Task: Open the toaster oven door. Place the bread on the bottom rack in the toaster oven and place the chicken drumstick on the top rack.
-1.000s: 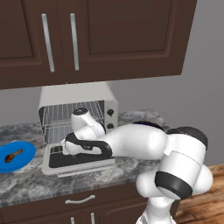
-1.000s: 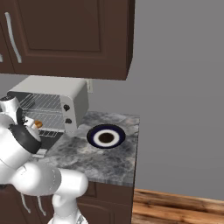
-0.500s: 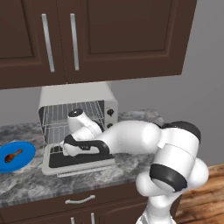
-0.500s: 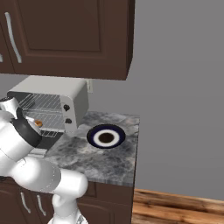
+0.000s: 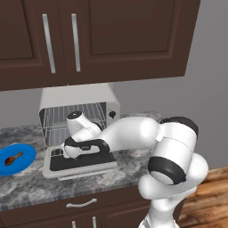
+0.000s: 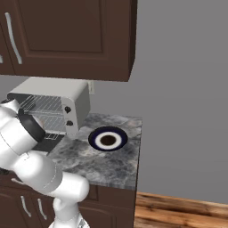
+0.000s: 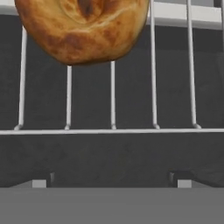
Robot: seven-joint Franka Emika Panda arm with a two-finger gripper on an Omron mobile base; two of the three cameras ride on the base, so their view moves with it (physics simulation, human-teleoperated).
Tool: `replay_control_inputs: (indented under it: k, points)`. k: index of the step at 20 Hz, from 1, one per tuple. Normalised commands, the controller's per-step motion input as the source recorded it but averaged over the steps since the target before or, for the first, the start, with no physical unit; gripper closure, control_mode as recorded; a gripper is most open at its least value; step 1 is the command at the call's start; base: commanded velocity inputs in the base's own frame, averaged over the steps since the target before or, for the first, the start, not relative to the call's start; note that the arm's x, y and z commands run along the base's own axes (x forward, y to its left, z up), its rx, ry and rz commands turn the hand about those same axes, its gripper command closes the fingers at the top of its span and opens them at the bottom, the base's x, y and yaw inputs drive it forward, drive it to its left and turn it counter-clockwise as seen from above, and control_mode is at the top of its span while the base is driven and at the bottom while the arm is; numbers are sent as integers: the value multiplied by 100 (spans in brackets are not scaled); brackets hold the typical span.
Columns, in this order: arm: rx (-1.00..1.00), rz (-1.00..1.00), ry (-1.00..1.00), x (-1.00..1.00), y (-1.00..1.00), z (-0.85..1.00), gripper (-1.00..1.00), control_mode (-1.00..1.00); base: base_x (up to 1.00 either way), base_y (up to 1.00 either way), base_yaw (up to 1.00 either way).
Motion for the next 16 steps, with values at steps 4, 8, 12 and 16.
replay_control_inputs:
  k: [4,8,12,16]
  points:
    - [0,-1,-7,12,0,-5,-100,-100,0,0,0]
    - [-1,-2,-5,23,0,-3,-100,-100,0,0,0]
    - [0,-2,-2,25,0,-7,-100,-100,0,0,0]
    - [0,-1,-1,24,0,-11,-100,-100,0,0,0]
